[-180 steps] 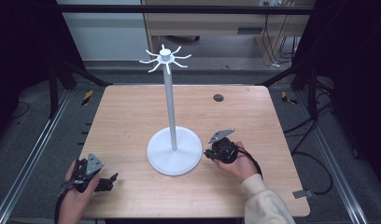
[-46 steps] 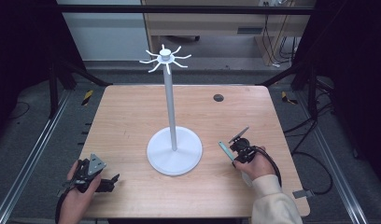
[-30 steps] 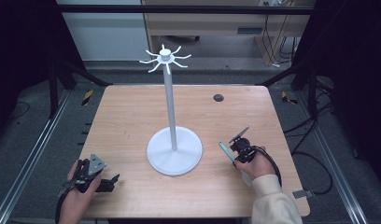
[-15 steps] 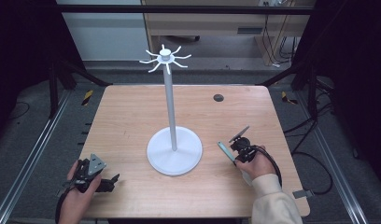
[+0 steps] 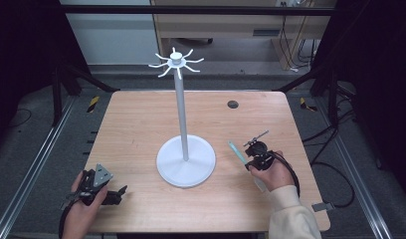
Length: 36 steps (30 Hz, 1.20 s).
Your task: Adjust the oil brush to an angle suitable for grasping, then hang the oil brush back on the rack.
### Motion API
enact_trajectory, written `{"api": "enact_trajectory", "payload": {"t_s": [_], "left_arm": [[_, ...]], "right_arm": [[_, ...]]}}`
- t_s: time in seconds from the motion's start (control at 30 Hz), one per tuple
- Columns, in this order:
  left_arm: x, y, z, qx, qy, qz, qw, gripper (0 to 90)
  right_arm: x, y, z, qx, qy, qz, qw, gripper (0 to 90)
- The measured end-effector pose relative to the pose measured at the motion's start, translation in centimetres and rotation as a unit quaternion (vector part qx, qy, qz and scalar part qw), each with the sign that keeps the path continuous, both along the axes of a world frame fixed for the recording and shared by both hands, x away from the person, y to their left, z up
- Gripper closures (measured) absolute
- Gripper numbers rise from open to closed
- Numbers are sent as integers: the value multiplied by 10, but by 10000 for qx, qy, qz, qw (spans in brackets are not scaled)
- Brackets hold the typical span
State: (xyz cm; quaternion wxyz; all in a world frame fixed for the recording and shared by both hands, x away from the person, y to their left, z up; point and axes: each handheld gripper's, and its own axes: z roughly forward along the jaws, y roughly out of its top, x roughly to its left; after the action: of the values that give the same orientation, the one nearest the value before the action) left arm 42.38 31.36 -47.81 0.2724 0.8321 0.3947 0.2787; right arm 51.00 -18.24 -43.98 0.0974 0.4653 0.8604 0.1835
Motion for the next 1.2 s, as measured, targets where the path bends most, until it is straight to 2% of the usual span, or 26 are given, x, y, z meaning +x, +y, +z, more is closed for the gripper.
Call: {"api": "enact_trajectory", "payload": {"t_s": [0.33,0.6,0.7,0.8,0.9,0.97,1.1,1.2], "left_arm": [[0,1,0,-1,3,1,10000,31],[0,0,0,7,10,-6,10000,31],[0,0,0,5,3,0,10000,32],[0,0,0,17,3,1,10000,31],[0,0,0,20,7,2,10000,31],[0,0,0,18,5,2,10000,31],[0,0,-1,21,10,-2,10000,31],[0,0,-1,25,8,10,10000,31]], "right_arm": [[-1,-3,9,416,-342,16,9985,830],[-4,-2,19,717,-652,96,9952,829],[-6,-4,28,937,-847,135,9919,829],[-9,-5,40,1254,-1142,240,9852,829],[-11,-5,51,1452,-1380,299,9793,829],[-13,-4,56,1542,-1509,341,9759,829],[-17,-2,64,1607,-1677,405,9718,829],[-18,-1,70,1725,-1793,444,9675,829]]}}
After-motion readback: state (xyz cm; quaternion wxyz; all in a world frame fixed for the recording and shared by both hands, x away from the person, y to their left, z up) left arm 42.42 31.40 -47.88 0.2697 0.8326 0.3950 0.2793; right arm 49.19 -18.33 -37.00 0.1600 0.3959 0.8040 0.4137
